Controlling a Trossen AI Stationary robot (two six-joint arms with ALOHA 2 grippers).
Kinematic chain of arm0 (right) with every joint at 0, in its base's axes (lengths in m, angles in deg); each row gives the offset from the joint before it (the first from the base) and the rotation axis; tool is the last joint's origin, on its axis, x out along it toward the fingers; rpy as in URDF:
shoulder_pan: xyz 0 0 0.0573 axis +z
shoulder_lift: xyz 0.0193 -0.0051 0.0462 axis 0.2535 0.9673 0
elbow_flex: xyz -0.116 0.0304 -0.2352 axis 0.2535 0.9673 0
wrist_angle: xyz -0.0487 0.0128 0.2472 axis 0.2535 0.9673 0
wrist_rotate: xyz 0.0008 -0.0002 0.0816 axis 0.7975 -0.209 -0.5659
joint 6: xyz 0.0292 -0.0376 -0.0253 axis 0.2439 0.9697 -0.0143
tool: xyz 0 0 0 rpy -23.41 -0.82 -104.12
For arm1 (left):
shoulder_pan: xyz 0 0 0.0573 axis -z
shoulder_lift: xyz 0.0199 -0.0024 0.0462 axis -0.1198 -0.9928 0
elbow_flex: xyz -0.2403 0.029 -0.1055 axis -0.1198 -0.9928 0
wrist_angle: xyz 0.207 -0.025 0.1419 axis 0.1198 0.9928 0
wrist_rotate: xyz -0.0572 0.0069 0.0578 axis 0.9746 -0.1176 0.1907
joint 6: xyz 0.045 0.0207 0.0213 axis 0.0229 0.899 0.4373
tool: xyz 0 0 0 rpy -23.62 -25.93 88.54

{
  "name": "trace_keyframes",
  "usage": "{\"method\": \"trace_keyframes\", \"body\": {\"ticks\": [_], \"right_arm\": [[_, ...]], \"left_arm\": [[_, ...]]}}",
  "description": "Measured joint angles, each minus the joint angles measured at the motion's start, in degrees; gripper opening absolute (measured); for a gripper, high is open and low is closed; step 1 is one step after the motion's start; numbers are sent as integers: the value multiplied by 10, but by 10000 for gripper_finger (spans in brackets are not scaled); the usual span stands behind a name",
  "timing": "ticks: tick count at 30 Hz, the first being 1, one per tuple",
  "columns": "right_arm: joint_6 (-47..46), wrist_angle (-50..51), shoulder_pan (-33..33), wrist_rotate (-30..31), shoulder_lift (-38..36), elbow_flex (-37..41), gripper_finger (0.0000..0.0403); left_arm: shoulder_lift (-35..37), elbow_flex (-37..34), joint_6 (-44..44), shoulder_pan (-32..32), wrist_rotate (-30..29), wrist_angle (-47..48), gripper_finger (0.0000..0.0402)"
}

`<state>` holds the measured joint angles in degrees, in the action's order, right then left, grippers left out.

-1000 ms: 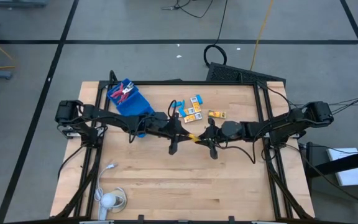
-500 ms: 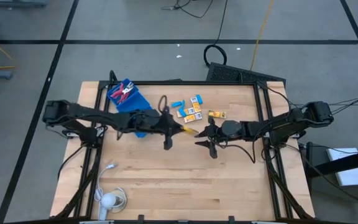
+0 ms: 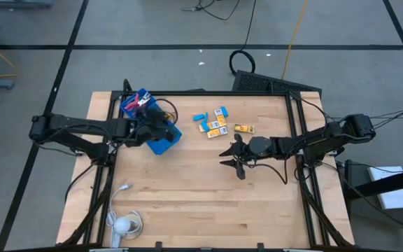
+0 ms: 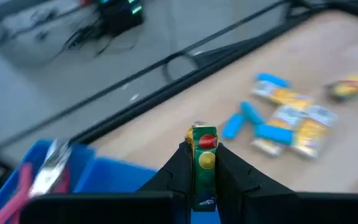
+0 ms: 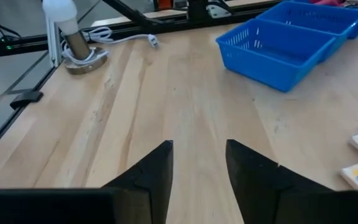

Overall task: Pick & Place School Supplies
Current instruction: Put the yellow crayon box into the middle blue bin

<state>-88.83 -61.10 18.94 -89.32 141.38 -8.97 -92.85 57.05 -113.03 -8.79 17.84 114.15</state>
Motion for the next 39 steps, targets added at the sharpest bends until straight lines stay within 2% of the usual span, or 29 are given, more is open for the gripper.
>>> {"method": "trace_keyframes", "body": {"ticks": [7,13,16,25,29,35,39], "right_arm": [[0,2,0,0,0,0,138],[1,5,0,0,0,0,140],[1,5,0,0,0,0,141],[1,8,0,0,0,0,141],[1,9,0,0,0,0,141],[1,9,0,0,0,0,141],[1,10,0,0,0,0,141]], "left_arm": [[0,0,-171,-48,-3,138,35],[0,0,-248,-83,9,213,42],[-9,-8,-264,-89,10,220,40],[-31,-41,-245,-116,29,218,45],[-35,-49,-185,-125,34,212,37],[-35,-70,-59,-129,32,145,39],[-35,-86,-22,-140,41,128,33]]}}
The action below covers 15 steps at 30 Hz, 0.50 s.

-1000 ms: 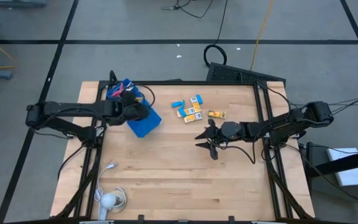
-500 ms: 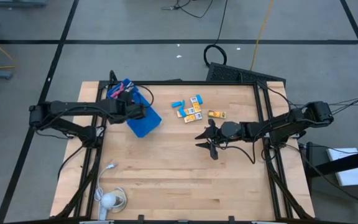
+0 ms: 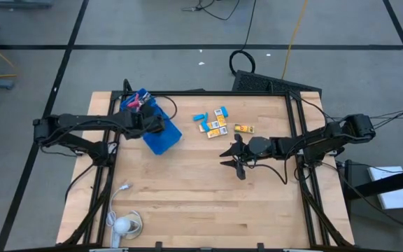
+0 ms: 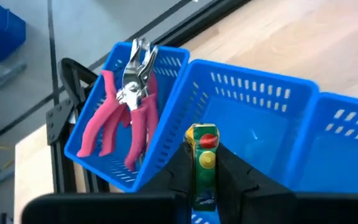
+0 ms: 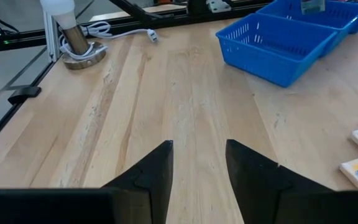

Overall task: Pick & Place School Supplies
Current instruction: Put the yellow crayon box into the middle blue bin

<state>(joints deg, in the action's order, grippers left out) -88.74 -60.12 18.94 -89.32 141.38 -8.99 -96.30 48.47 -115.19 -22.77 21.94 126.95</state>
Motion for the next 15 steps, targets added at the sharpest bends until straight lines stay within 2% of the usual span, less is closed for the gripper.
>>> {"method": "trace_keyframes", "body": {"ticks": [5,10,15], "right_arm": [[0,0,0,0,0,0,141],[0,0,0,0,0,0,141],[0,-1,0,0,0,0,141]], "left_arm": [[0,-10,6,-13,0,-6,43],[0,-10,39,-14,4,-7,95],[0,-10,33,-15,4,-1,151]]}}
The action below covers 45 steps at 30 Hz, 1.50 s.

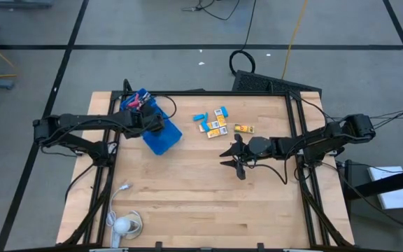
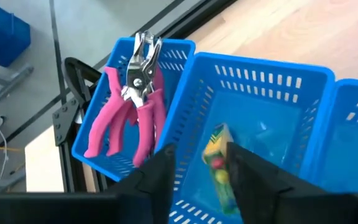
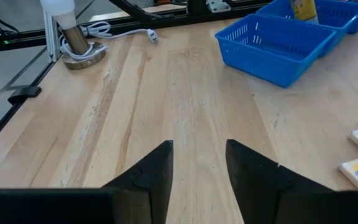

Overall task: Pick & Place School Supplies
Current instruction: Put the yellow crayon box into the middle blue bin

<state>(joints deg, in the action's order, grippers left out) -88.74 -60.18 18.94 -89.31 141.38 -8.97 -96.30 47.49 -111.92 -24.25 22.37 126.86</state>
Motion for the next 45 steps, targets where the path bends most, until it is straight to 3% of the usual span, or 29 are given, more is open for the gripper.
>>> {"method": "trace_keyframes", "body": {"ticks": [8,18,20,27,32,35,40,45], "right_arm": [[0,0,0,0,0,0,141],[2,6,0,1,0,0,141],[12,12,0,9,0,0,141],[35,52,-1,132,-15,0,141],[63,129,-7,203,-42,-1,141],[98,189,-49,236,-60,0,141],[77,295,-199,119,-68,0,143],[136,322,-308,24,-54,0,170]], "left_arm": [[3,0,2,0,0,1,214],[88,0,7,12,-4,-31,223],[113,0,41,29,-4,-72,223],[182,-5,179,107,2,-247,223],[200,-72,248,151,50,-427,223],[202,-122,290,160,88,-552,223],[204,-169,346,159,157,-747,223],[204,-179,360,159,203,-827,223]]}}
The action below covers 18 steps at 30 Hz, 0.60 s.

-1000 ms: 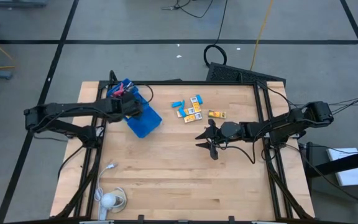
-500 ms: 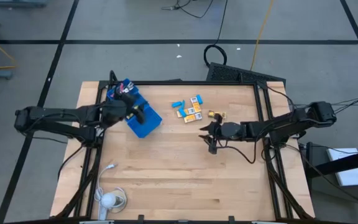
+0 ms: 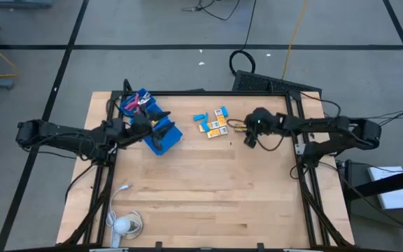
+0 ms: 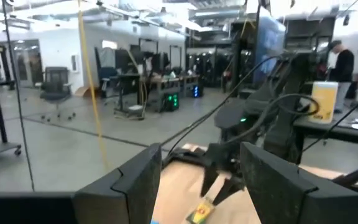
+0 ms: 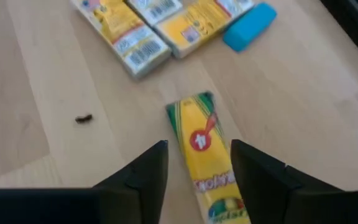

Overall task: Pick & Place School Supplies
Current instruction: Put the yellow crayon box into the middle blue bin

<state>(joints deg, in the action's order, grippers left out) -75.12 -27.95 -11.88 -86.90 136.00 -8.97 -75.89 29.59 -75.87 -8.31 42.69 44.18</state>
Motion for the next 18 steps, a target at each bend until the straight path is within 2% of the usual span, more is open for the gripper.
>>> {"method": "trace_keyframes", "body": {"ticks": [4,8,12,18], "right_arm": [[48,4,-33,-38,0,0,210],[92,12,-43,-39,14,0,238],[109,1,-42,-39,46,0,243],[113,-9,-43,-38,110,-2,228]], "left_arm": [[0,0,0,0,0,-9,223],[0,0,0,-1,-1,-9,223],[0,0,4,-3,-1,-10,223],[0,0,-1,-6,-1,-10,223]]}}
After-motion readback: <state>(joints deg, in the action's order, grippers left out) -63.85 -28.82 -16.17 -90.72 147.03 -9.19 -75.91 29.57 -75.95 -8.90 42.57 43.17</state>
